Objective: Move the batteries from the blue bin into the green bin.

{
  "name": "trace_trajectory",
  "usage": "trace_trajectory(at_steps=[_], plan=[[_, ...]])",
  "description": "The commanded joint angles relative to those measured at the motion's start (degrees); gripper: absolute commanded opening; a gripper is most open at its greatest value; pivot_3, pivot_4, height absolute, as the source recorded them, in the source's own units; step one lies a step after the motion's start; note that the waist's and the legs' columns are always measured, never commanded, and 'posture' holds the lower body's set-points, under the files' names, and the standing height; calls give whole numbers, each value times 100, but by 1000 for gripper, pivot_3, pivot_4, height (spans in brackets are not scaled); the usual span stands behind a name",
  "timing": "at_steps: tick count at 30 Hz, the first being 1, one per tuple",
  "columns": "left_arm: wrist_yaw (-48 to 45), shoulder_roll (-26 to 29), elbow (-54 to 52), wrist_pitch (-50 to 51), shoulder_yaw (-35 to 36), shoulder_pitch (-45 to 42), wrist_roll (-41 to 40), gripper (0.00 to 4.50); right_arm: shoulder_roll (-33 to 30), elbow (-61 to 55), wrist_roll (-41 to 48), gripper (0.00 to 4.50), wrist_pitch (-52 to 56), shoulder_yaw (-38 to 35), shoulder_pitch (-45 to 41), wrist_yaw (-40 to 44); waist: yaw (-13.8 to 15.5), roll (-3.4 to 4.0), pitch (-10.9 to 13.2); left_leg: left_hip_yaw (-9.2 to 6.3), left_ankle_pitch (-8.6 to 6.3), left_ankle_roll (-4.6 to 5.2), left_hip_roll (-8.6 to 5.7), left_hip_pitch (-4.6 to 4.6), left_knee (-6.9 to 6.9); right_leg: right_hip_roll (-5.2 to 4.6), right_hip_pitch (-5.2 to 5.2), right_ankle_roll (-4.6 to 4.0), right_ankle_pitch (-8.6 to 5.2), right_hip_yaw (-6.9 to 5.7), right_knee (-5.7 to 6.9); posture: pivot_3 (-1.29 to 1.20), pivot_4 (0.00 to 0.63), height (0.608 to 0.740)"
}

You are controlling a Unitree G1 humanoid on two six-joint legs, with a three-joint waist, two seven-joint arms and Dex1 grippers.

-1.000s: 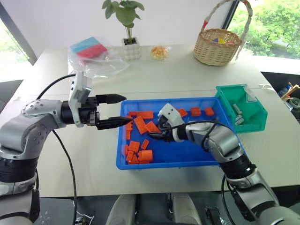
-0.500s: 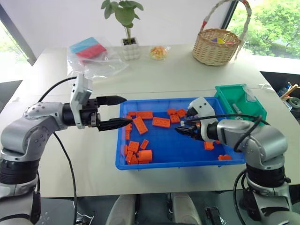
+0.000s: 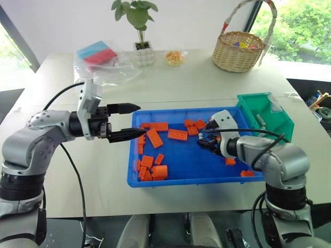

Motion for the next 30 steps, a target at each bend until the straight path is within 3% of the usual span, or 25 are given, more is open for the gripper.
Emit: trace_trajectory(at_steps=[1, 4, 5, 7, 10, 11, 15, 19, 22, 26, 30], plan=[[-37, 63, -59, -59, 19, -146, 18, 4500, 79, 100, -53, 2615, -232, 84, -95, -60, 3, 0, 0, 0, 0, 0, 0, 0, 0, 0, 0, 0, 0, 0, 0, 0, 150, 702], [-16, 59, -74, -46, 39, -139, 11, 4500, 33, 241, -88, 2615, -382, 253, -12, -54, 0, 0, 0, 0, 0, 0, 0, 0, 0, 1, 0, 0, 0, 0, 0, 0, 150, 702], [-7, 57, -95, -44, 47, -122, 5, 4500, 2, 301, -130, 2378, -481, 322, 44, -57, 0, 0, 0, 0, 0, 0, 0, 1, 0, 1, 1, 0, 0, 0, 0, 0, 150, 702], [13, 49, -131, -38, 59, -94, -8, 4500, -27, 377, -174, 1776, -620, 400, 134, -50, 0, -1, 0, 0, 0, 0, 0, 8, 0, 1, 6, 0, 0, 0, 0, 0, 150, 702], [44, 40, -158, -28, 78, -73, -29, 4500, -62, 346, -164, 207, -670, 454, 186, -15, -8, -1, -1, 0, 0, 0, 1, 16, -3, 1, 11, 0, 0, 0, 0, 0, 150, 702], [48, 40, -161, -29, 84, -67, -34, 4500, -74, 317, -147, 65, -668, 456, 191, -3, -8, -2, -1, 0, 0, 0, 1, 19, -4, 2, 14, 0, 0, 0, 0, 0, 150, 702], [59, 40, -160, -37, 91, -62, -43, 4500, -223, -75, 130, 66, -474, 258, 105, 250, 0, -2, -1, 0, 0, 0, 1, 28, -6, 2, 22, 0, -1, 0, 0, 0, 150, 702], [50, 30, -154, -52, 81, -51, -39, 4500, -669, -264, 384, 66, -147, -503, -327, 540, 9, 0, 0, 0, 0, 0, 1, 28, -6, 1, 22, 0, -1, 0, -1, 0, 150, 702], [31, 12, -150, -72, 48, -16, -25, 4500, -1354, 158, 439, 66, 67, -1327, -845, 734, 23, 3, 2, 4, 0, 1, -1, 26, -3, -2, 22, 0, -1, 1, -2, 0, 150, 702], [-4, -11, -115, -111, 9, -24, 8, 4500, -2236, 763, 324, 66, -271, -1586, -890, 929, 37, -6, -2, -1, -2, 3, 1, 26, -12, -1, 27, 0, -2, -6, -9, 0, 150, 702], [-51, -31, -71, -154, -36, -42, 49, 4500, -2404, 1387, 209, 66, -571, -1912, -850, 845, -10, -3, 0, 11, -3, 5, 3, 26, -17, -6, 25, 1, -2, -1, -11, 0, 150, 702]])
